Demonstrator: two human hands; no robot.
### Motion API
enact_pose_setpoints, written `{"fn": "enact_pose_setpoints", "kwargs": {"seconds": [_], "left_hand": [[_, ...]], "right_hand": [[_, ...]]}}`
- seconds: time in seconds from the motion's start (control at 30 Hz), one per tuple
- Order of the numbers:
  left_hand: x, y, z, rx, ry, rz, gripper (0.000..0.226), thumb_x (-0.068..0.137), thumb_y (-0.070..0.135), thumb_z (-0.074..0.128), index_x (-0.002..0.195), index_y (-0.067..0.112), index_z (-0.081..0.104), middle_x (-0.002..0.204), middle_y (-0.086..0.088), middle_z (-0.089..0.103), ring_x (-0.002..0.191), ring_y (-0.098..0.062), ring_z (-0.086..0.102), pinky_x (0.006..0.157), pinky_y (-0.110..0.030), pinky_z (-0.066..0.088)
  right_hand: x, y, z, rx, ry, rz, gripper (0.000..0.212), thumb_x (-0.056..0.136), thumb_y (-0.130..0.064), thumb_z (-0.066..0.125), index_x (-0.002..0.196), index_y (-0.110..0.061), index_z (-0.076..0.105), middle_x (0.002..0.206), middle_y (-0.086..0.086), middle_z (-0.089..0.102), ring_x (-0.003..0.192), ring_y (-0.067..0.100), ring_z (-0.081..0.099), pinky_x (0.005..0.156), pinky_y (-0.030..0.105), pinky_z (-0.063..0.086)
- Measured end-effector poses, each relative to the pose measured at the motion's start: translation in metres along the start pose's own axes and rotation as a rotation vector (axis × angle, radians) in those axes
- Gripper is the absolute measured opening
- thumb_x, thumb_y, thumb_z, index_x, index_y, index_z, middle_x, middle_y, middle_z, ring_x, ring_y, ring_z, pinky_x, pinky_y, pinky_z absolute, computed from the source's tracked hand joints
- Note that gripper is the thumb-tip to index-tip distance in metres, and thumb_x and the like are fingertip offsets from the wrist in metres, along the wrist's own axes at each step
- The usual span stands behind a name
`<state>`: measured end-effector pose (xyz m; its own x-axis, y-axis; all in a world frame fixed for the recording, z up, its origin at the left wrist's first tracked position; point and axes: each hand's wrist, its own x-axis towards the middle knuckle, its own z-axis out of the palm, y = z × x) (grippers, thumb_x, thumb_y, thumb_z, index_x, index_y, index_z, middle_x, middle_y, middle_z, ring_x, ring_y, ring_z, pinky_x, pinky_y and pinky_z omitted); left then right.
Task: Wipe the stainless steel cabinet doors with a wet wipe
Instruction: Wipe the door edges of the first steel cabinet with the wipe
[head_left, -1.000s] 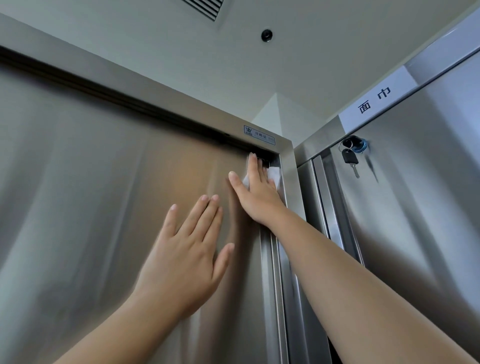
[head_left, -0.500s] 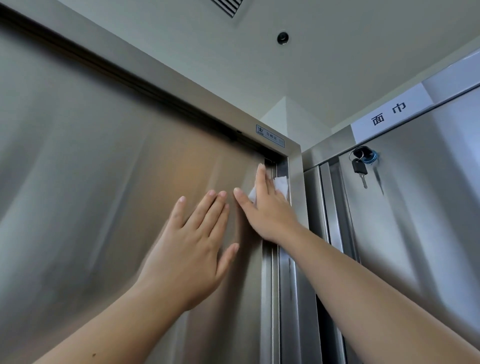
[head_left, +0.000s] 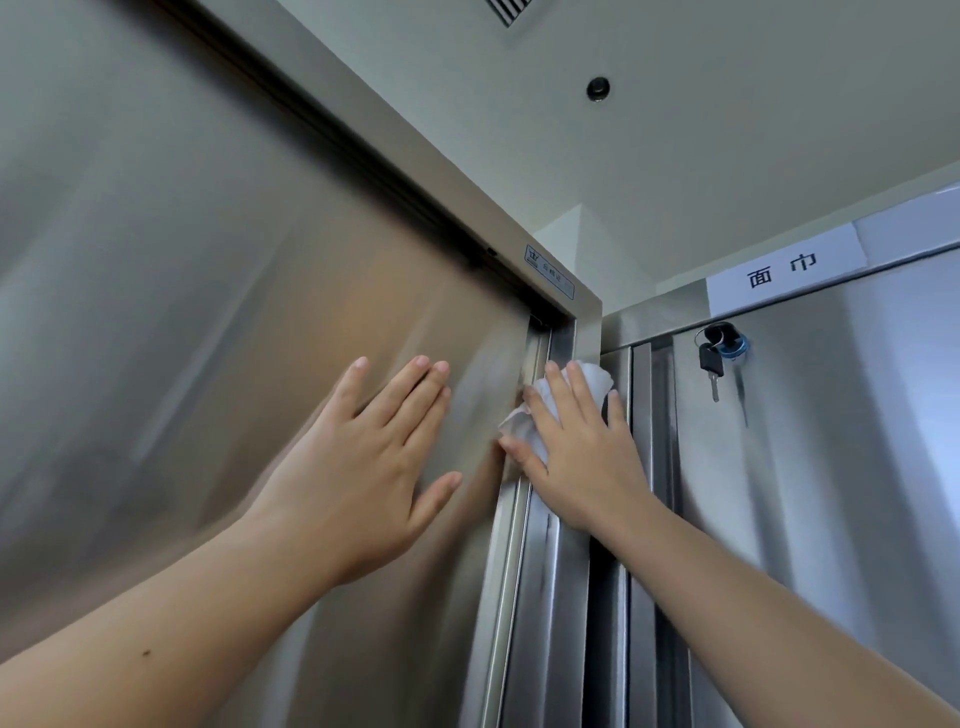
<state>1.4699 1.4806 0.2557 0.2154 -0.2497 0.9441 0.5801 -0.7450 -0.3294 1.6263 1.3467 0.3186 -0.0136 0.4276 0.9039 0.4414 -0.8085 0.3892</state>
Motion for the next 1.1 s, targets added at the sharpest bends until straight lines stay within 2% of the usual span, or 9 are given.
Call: {"fn": "enact_pose_setpoints", "kwargs": {"seconds": [0.07, 0.2, 0.4, 0.47, 0.63, 0.7, 0.87, 1.03, 1.1], "left_hand": [[0.0, 0.0, 0.0, -0.006, 0.004, 0.0, 0.07, 0.089, 0.046, 0.021, 0.128, -0.002, 0.052, 0.136, -0.016, 0.047, 0.127, -0.03, 0.045, 0.101, -0.056, 0.034], [0.0, 0.0, 0.0, -0.018, 0.027, 0.007, 0.068, 0.088, 0.046, 0.022, 0.125, -0.001, 0.055, 0.133, -0.016, 0.051, 0.124, -0.029, 0.048, 0.098, -0.057, 0.038], [-0.001, -0.001, 0.001, -0.026, 0.038, 0.005, 0.067, 0.088, 0.045, 0.023, 0.124, 0.0, 0.057, 0.132, -0.016, 0.052, 0.123, -0.029, 0.05, 0.096, -0.056, 0.039], [-0.001, -0.002, 0.001, -0.023, 0.028, 0.006, 0.068, 0.088, 0.045, 0.023, 0.124, -0.001, 0.056, 0.132, -0.016, 0.052, 0.123, -0.029, 0.05, 0.096, -0.057, 0.039], [-0.001, -0.001, 0.001, -0.023, 0.021, 0.008, 0.067, 0.089, 0.045, 0.023, 0.125, -0.001, 0.056, 0.133, -0.016, 0.051, 0.123, -0.03, 0.049, 0.097, -0.058, 0.038], [0.0, -0.002, 0.001, -0.022, 0.016, 0.008, 0.067, 0.089, 0.045, 0.023, 0.125, -0.001, 0.055, 0.133, -0.015, 0.051, 0.124, -0.029, 0.049, 0.097, -0.057, 0.038], [0.0, -0.002, 0.0, -0.025, -0.006, 0.008, 0.067, 0.088, 0.046, 0.025, 0.126, -0.001, 0.055, 0.134, -0.015, 0.051, 0.124, -0.029, 0.049, 0.097, -0.057, 0.037], [0.0, -0.002, -0.002, -0.02, -0.025, 0.015, 0.067, 0.088, 0.045, 0.023, 0.126, 0.0, 0.055, 0.134, -0.015, 0.051, 0.124, -0.029, 0.048, 0.098, -0.056, 0.038], [-0.001, -0.002, -0.003, -0.01, -0.033, 0.016, 0.067, 0.089, 0.045, 0.022, 0.127, 0.001, 0.055, 0.134, -0.014, 0.05, 0.125, -0.028, 0.048, 0.098, -0.055, 0.038]], "right_hand": [[0.012, 0.008, 0.0, -0.061, -0.03, -0.014, 0.091, 0.078, -0.067, -0.014, 0.15, -0.018, 0.015, 0.158, 0.006, 0.0, 0.144, 0.021, -0.009, 0.113, 0.048, 0.001], [0.051, 0.023, -0.007, -0.041, -0.05, 0.01, 0.068, 0.093, -0.057, 0.009, 0.149, -0.02, 0.015, 0.158, 0.001, 0.001, 0.144, 0.016, -0.01, 0.113, 0.049, 0.0], [0.019, 0.016, 0.003, -0.085, -0.014, -0.098, 0.094, 0.078, -0.068, -0.015, 0.148, -0.018, 0.021, 0.157, 0.001, 0.008, 0.144, 0.016, -0.006, 0.113, 0.047, 0.001], [0.02, 0.019, 0.001, -0.075, -0.034, -0.097, 0.092, 0.079, -0.071, -0.012, 0.148, -0.018, 0.021, 0.157, 0.0, 0.009, 0.144, 0.015, -0.005, 0.112, 0.047, -0.001], [0.053, 0.026, -0.008, -0.09, -0.039, -0.035, 0.07, 0.093, -0.058, 0.01, 0.149, -0.017, 0.017, 0.157, -0.002, 0.007, 0.143, 0.014, -0.005, 0.113, 0.048, 0.002], [0.051, 0.024, -0.007, -0.062, -0.049, -0.016, 0.072, 0.091, -0.059, 0.005, 0.15, -0.017, 0.014, 0.158, -0.002, 0.003, 0.143, 0.014, -0.009, 0.113, 0.048, 0.001], [0.014, 0.012, 0.003, -0.051, -0.032, -0.073, 0.098, 0.074, -0.07, -0.019, 0.15, -0.016, 0.014, 0.158, -0.001, 0.002, 0.143, 0.014, -0.01, 0.114, 0.044, 0.002], [0.057, 0.027, -0.009, -0.054, -0.021, -0.03, 0.067, 0.095, -0.056, 0.012, 0.148, -0.017, 0.019, 0.157, -0.003, 0.01, 0.143, 0.012, -0.003, 0.113, 0.045, 0.006], [0.066, 0.027, -0.012, -0.054, -0.019, -0.01, 0.064, 0.096, -0.054, 0.014, 0.148, -0.017, 0.021, 0.156, -0.003, 0.014, 0.143, 0.011, 0.0, 0.112, 0.046, 0.01]]}}
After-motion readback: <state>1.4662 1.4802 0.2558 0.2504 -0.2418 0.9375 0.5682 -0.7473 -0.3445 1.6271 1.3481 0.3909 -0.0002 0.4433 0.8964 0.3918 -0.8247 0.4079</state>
